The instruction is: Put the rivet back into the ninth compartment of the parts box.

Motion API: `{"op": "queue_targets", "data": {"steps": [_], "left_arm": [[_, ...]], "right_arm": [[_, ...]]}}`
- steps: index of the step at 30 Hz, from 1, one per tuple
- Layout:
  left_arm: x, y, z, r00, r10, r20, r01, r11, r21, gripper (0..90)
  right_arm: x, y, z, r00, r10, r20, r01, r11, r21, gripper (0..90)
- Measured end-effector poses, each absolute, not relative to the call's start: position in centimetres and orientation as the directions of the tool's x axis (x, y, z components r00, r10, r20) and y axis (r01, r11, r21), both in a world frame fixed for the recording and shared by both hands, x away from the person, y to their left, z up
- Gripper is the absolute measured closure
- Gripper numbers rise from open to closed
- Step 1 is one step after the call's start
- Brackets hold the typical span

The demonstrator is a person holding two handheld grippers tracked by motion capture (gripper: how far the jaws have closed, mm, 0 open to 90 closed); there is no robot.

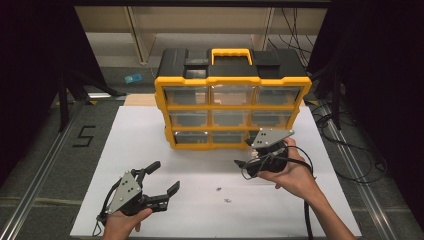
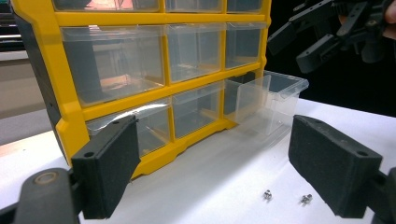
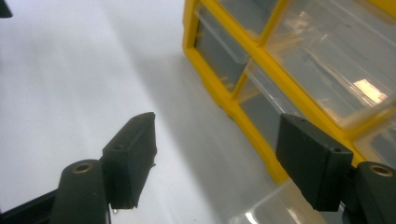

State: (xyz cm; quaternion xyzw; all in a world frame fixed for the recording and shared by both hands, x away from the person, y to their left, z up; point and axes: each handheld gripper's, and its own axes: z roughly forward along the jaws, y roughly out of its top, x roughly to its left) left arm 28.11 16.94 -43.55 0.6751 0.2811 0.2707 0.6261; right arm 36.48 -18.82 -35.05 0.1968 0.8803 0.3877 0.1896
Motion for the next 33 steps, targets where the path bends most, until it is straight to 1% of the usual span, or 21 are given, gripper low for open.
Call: {"op": "queue_targets", "data": {"steps": [6, 14, 16, 17, 19, 20, 22, 26, 33], "left_arm": [[28.1, 17.0, -43.5, 0.695, 0.719, 0.013, 0.041, -0.057, 0.998, 16.3], [28.1, 17.0, -43.5, 0.694, 0.720, 0.011, 0.042, -0.055, 0.998, 16.3], [28.1, 17.0, -43.5, 0.694, 0.720, 0.011, 0.041, -0.055, 0.998, 16.3], [28.3, 17.0, -43.5, 0.702, 0.712, 0.021, 0.022, -0.052, 0.998, 16.3], [28.2, 17.0, -43.5, 0.699, 0.715, 0.021, 0.026, -0.055, 0.998, 16.3], [28.2, 17.0, -43.5, 0.699, 0.715, 0.022, 0.026, -0.055, 0.998, 16.3], [28.1, 17.0, -43.5, 0.694, 0.720, 0.010, 0.043, -0.055, 0.998, 16.3], [28.1, 17.0, -43.5, 0.695, 0.719, 0.013, 0.040, -0.057, 0.998, 16.3], [28.1, 17.0, -43.5, 0.695, 0.719, 0.012, 0.041, -0.056, 0.998, 16.3]], "right_arm": [[35.9, -17.7, -35.6, -0.872, 0.453, -0.184, 0.182, 0.649, 0.739, 28.6], [35.3, -16.0, -37.3, -0.902, 0.391, -0.182, 0.170, 0.711, 0.682, 28.7], [35.1, -15.6, -37.9, -0.910, 0.377, -0.174, 0.176, 0.729, 0.661, 28.6], [35.1, -15.4, -38.2, -0.916, 0.364, -0.168, 0.173, 0.738, 0.652, 28.7], [34.9, -14.8, -39.2, -0.931, 0.326, -0.163, 0.165, 0.775, 0.610, 28.7], [34.9, -14.8, -39.2, -0.931, 0.326, -0.163, 0.165, 0.775, 0.610, 28.7], [34.8, -14.4, -39.9, -0.940, 0.305, -0.156, 0.162, 0.796, 0.583, 29.2], [34.7, -13.6, -41.6, -0.957, 0.261, -0.126, 0.160, 0.838, 0.522, 30.5], [34.8, -13.1, -43.4, -0.966, 0.246, -0.085, 0.180, 0.867, 0.465, 32.1]]}}
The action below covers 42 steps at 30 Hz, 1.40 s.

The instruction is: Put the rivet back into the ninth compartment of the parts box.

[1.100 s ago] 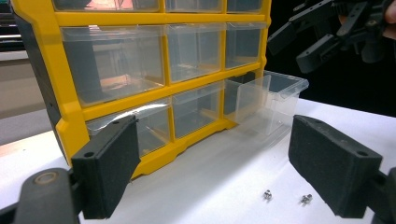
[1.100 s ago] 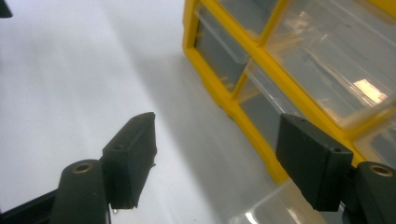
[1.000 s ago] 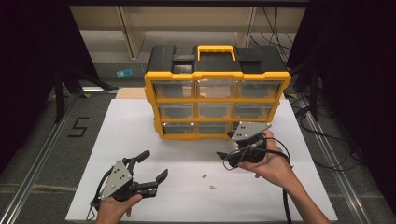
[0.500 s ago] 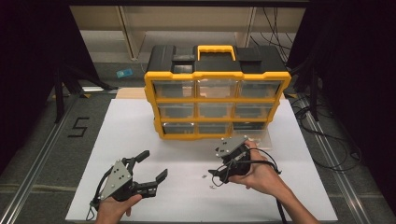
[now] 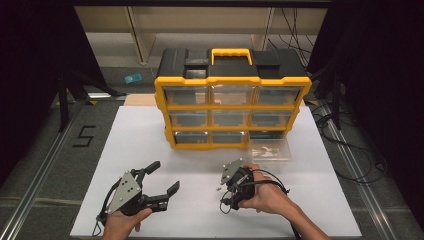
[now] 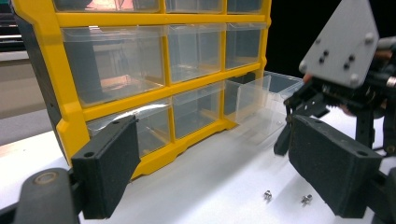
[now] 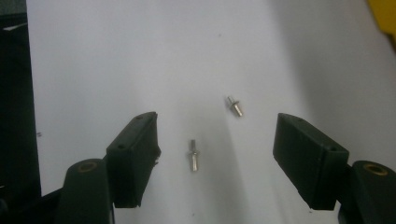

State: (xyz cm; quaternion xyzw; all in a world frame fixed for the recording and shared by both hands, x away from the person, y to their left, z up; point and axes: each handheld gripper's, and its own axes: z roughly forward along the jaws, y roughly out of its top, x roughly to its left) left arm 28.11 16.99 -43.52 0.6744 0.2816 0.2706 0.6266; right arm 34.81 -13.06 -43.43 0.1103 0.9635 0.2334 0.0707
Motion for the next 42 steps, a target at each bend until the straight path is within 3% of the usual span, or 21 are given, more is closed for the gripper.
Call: {"op": "queue_targets", "data": {"steps": [16, 22, 36, 42], "left_arm": [[28.1, 17.0, -43.5, 0.695, 0.719, 0.011, 0.041, -0.055, 0.998, 16.3], [28.1, 17.0, -43.5, 0.696, 0.718, 0.013, 0.040, -0.057, 0.998, 16.3], [28.1, 16.9, -43.5, 0.698, 0.716, 0.015, 0.039, -0.059, 0.997, 16.4], [28.1, 17.0, -43.5, 0.696, 0.718, 0.012, 0.040, -0.056, 0.998, 16.4]], "right_arm": [[34.9, -12.7, -45.0, -0.970, 0.239, -0.034, 0.209, 0.901, 0.381, 39.1], [34.9, -12.5, -45.6, -0.975, 0.222, -0.016, 0.200, 0.907, 0.370, 48.9], [35.7, -12.8, -46.3, -0.982, 0.191, -0.007, 0.176, 0.919, 0.353, 82.1], [35.5, -12.5, -46.3, -0.984, 0.175, -0.029, 0.155, 0.925, 0.346, 83.1]]}}
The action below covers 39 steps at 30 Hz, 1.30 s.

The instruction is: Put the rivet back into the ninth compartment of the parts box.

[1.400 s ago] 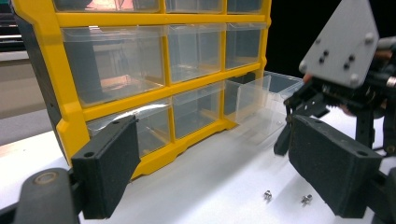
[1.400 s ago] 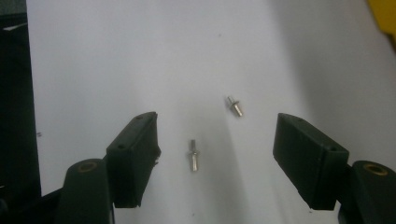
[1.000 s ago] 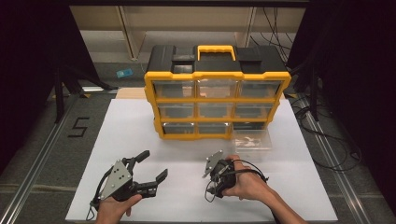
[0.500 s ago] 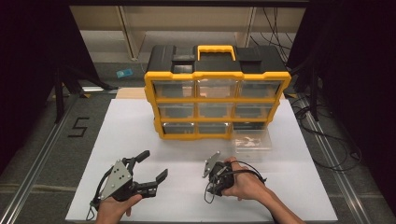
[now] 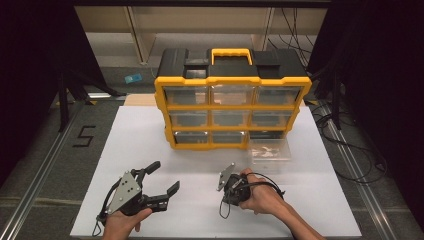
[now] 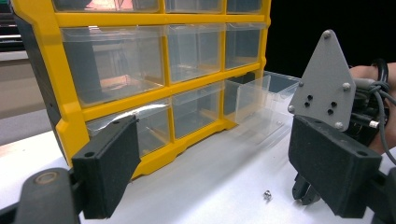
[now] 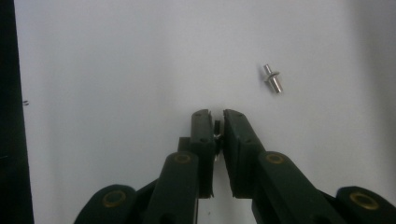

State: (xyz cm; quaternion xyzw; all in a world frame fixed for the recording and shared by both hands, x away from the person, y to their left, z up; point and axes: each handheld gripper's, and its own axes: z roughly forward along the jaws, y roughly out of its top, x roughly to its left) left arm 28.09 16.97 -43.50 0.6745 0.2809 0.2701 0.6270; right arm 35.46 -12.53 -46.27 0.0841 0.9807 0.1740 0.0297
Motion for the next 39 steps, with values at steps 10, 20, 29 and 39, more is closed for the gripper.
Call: {"op": "queue_targets", "data": {"steps": [10, 20, 29, 39], "left_arm": [[28.3, 17.0, -43.5, 0.703, 0.711, 0.020, 0.023, -0.051, 0.998, 16.4], [28.2, 17.0, -43.5, 0.702, 0.712, 0.021, 0.022, -0.052, 0.998, 16.4], [28.1, 17.0, -43.5, 0.697, 0.717, 0.012, 0.038, -0.053, 0.998, 16.4], [28.2, 16.9, -43.5, 0.702, 0.712, 0.012, 0.028, -0.045, 0.999, 16.5]], "right_arm": [[35.2, -12.6, -44.7, -0.979, 0.200, -0.030, 0.171, 0.899, 0.404, 83.3], [35.7, -13.9, -42.1, -0.969, 0.229, -0.089, 0.155, 0.851, 0.503, 83.3], [35.8, -15.3, -39.5, -0.954, 0.273, -0.126, 0.156, 0.809, 0.567, 83.3], [36.4, -17.3, -37.7, -0.933, 0.327, -0.153, 0.171, 0.774, 0.610, 83.3]]}}
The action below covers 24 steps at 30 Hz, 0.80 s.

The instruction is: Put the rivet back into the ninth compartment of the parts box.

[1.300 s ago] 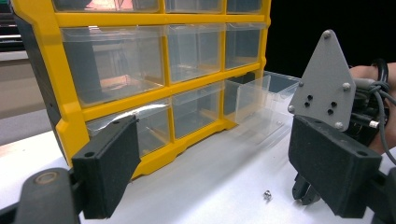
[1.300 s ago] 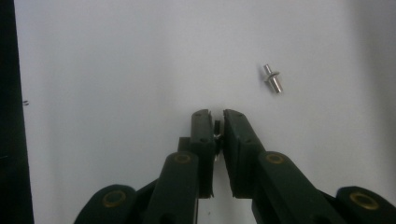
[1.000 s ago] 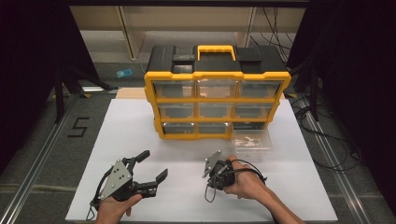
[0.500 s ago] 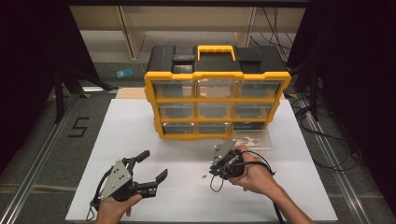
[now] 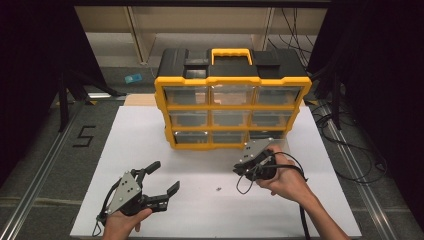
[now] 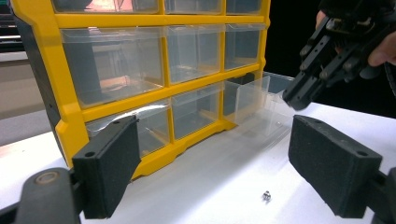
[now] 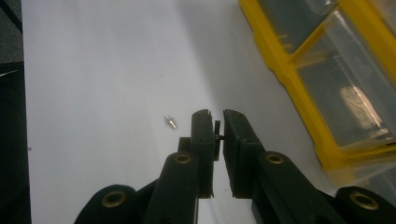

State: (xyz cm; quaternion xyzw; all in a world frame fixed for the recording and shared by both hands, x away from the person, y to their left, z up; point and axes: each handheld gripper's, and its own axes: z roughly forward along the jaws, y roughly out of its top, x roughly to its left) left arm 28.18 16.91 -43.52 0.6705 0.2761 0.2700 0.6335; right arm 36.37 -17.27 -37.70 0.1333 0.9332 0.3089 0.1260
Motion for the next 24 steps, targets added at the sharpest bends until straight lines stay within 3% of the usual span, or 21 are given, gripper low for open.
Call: {"op": "queue_targets", "data": {"steps": [24], "left_arm": [[28.2, 16.9, -43.5, 0.703, 0.711, 0.021, 0.022, -0.051, 0.998, 16.5]], "right_arm": [[37.6, -21.0, -35.8, -0.884, 0.427, -0.189, 0.206, 0.720, 0.663, 83.2]]}}
